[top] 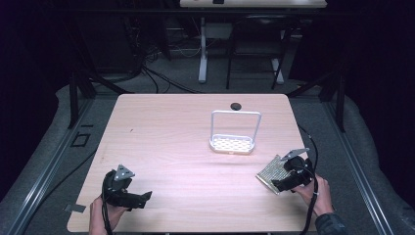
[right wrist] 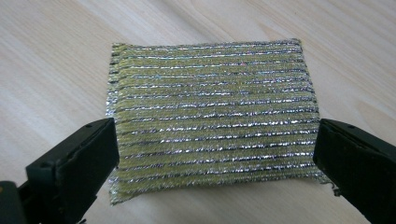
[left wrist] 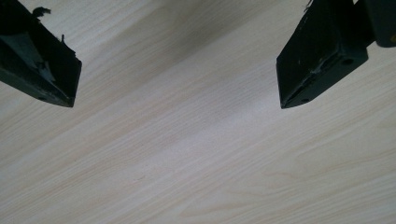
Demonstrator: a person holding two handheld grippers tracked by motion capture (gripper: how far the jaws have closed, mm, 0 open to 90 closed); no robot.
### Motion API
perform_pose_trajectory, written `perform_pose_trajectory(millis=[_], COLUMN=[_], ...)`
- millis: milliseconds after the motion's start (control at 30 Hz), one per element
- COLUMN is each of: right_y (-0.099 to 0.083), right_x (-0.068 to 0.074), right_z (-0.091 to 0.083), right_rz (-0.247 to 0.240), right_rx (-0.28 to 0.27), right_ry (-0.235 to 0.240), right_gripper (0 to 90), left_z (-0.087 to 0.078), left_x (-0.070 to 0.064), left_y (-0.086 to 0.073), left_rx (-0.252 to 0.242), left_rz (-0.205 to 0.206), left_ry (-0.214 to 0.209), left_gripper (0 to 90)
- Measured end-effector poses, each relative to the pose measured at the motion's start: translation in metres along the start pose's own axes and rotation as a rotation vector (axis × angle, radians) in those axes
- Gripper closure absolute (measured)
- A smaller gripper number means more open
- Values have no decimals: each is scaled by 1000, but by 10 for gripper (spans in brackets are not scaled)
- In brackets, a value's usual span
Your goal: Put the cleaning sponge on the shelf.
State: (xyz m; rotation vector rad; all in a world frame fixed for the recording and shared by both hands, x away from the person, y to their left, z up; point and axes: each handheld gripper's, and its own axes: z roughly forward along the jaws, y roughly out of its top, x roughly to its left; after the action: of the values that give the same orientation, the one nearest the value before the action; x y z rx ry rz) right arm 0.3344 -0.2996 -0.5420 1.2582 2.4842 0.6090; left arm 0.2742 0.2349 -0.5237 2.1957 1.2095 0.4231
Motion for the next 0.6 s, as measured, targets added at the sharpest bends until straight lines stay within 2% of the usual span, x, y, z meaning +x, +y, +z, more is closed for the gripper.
perform_pose_trajectory(millis=[267,333,600], right_y=[2,1,1], right_x=[-3,-5,-1], right_z=[13,17,17], right_rz=[-8,22,21], right_rx=[43,52,75], right_ry=[16,26,16], right_gripper=[0,8,92], left_z=[2,1,1], left_x=[-1,-1,-3], left_y=[1,1,1], left_rx=[12,8,-2], left_rz=[7,4,4], left_ry=[-10,-9,-6], left_gripper=[1,1,2])
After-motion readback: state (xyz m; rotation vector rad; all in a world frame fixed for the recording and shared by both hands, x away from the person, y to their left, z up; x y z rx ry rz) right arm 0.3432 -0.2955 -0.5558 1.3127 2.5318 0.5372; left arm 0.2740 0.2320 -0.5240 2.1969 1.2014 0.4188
